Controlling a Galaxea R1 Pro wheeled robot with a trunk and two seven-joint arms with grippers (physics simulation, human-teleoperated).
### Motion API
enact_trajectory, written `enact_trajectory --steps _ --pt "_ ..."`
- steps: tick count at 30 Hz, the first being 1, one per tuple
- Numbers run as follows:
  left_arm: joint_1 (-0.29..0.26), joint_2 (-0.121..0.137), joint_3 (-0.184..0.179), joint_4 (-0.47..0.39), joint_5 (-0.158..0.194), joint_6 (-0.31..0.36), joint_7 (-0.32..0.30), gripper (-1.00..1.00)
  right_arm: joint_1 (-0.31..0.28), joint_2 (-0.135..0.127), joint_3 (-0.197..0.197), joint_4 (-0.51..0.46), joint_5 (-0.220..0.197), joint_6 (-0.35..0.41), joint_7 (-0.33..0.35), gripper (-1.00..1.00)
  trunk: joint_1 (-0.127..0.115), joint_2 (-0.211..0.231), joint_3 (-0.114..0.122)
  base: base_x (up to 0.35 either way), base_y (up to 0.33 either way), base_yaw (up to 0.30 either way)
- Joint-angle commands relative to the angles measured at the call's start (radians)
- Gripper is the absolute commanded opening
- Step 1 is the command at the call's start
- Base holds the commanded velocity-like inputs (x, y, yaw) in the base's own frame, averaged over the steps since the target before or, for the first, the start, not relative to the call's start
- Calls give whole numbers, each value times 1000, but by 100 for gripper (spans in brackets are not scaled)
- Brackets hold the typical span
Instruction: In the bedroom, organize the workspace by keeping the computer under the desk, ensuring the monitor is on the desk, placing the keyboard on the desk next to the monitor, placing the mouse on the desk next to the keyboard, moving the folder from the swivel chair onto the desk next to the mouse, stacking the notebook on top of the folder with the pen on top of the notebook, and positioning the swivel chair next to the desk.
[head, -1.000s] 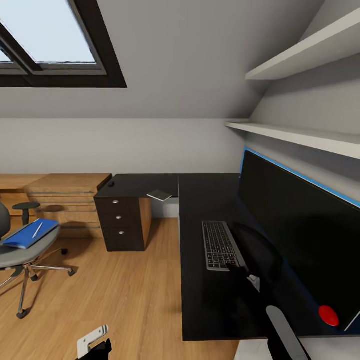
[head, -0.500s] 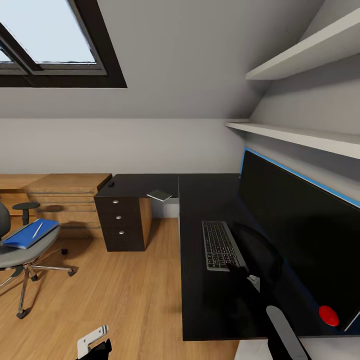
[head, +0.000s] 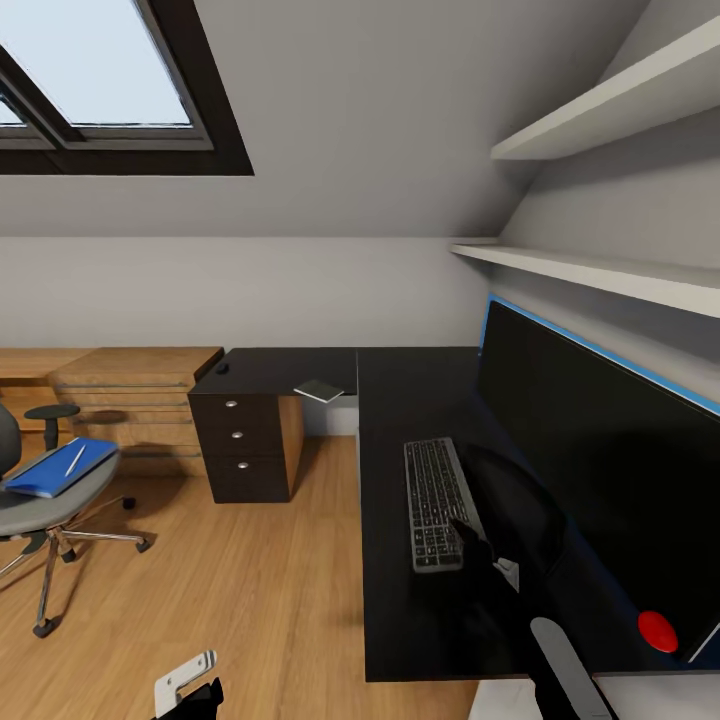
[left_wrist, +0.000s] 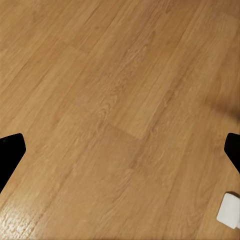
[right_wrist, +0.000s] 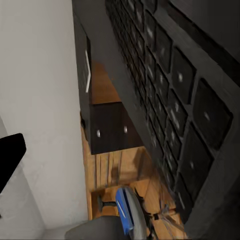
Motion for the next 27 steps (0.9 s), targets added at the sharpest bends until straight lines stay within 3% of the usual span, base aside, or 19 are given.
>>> enact_trajectory --steps 1,17,27 --pt "0 0 0 -2 6 4 5 100 -1 1 -4 0 -4 7 2 100 0 -1 -1 0 0 0" --pt "0 0 0 -1 6 4 5 100 -1 1 -5 0 -5 7 4 100 0 -1 -1 0 -4 0" --pt "0 1 0 14 5 4 4 100 -1 1 -4 0 -5 7 6 100 0 -1 -1 0 -131 0"
